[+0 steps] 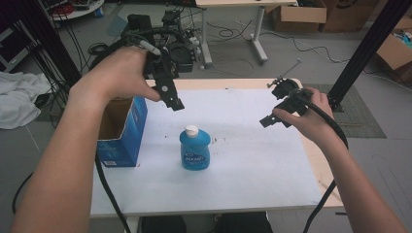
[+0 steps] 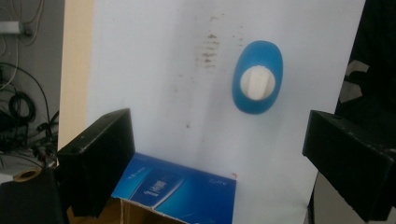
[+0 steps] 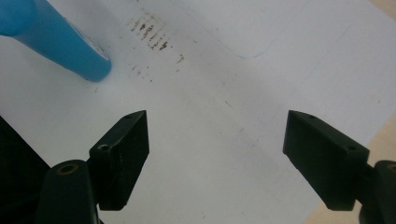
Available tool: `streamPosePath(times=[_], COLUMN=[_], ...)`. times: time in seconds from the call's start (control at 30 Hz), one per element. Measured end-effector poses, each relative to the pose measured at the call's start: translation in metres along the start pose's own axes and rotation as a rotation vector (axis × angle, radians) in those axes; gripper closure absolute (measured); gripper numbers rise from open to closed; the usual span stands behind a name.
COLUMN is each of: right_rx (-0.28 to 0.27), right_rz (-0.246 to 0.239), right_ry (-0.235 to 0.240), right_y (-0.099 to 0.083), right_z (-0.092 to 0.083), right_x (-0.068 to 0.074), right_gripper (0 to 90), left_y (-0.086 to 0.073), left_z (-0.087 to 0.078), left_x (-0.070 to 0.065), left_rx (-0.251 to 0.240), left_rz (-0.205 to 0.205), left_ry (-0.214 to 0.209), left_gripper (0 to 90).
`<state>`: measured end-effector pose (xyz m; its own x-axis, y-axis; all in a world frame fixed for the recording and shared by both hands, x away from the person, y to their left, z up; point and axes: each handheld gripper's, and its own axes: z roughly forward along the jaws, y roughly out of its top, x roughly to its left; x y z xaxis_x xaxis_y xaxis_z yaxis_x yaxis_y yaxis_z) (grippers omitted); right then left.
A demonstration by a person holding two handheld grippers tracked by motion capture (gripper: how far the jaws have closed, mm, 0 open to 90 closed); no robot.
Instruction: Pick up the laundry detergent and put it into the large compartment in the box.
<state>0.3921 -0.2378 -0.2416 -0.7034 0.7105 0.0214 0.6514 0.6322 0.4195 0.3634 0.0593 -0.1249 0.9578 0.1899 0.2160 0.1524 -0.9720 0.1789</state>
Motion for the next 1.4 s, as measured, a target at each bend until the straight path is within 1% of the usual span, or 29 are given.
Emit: streamPosePath(times=[0.1, 0.2, 0.3, 0.37, 0.7, 0.87, 1.03, 1.1, 1.23, 1.4], right_rx=[0.002, 0.012, 0.019, 0.013, 0.016, 0.014, 0.013, 0.017, 0.014, 0.009], right_rz=[0.000, -0.005, 0.000, -0.001, 0.002, -0.001, -0.001, 0.000, -0.002, -0.004], right_ry=[0.004, 0.006, 0.009, 0.007, 0.014, 0.016, 0.020, 0.022, 0.023, 0.023], right_y=[0.000, 0.000, -0.001, -0.002, -0.005, -0.007, -0.008, -0.009, -0.009, -0.010], right_z=[0.004, 0.008, 0.010, 0.010, 0.013, 0.015, 0.017, 0.018, 0.018, 0.018], right_x=[-0.001, -0.001, -0.002, -0.003, -0.004, -0.004, -0.004, -0.004, -0.004, -0.004], right_gripper=[22.4, 22.4, 22.5, 22.4, 22.4, 22.4, 22.4, 22.4, 22.3, 22.4], left_y=[0.002, 0.005, 0.006, 0.007, 0.015, 0.017, 0.019, 0.019, 0.020, 0.020], left_z=[0.008, 0.018, 0.028, 0.035, 0.070, 0.085, 0.097, 0.103, 0.115, 0.125], left_x=[-0.005, -0.008, -0.010, -0.012, -0.025, -0.028, -0.031, -0.032, -0.034, -0.036], left_rx=[-0.005, 0.017, 0.025, 0.033, 0.071, 0.093, 0.094, 0.100, 0.119, 0.124], left_rz=[0.024, 0.045, 0.055, 0.061, 0.098, 0.103, 0.105, 0.107, 0.113, 0.111], left_ry=[-0.020, -0.022, -0.032, -0.039, -0.073, -0.081, -0.093, -0.098, -0.096, -0.109], left_gripper=[9.7, 9.7, 9.7, 9.6, 9.5, 9.3, 9.3, 9.3, 9.4, 9.3])
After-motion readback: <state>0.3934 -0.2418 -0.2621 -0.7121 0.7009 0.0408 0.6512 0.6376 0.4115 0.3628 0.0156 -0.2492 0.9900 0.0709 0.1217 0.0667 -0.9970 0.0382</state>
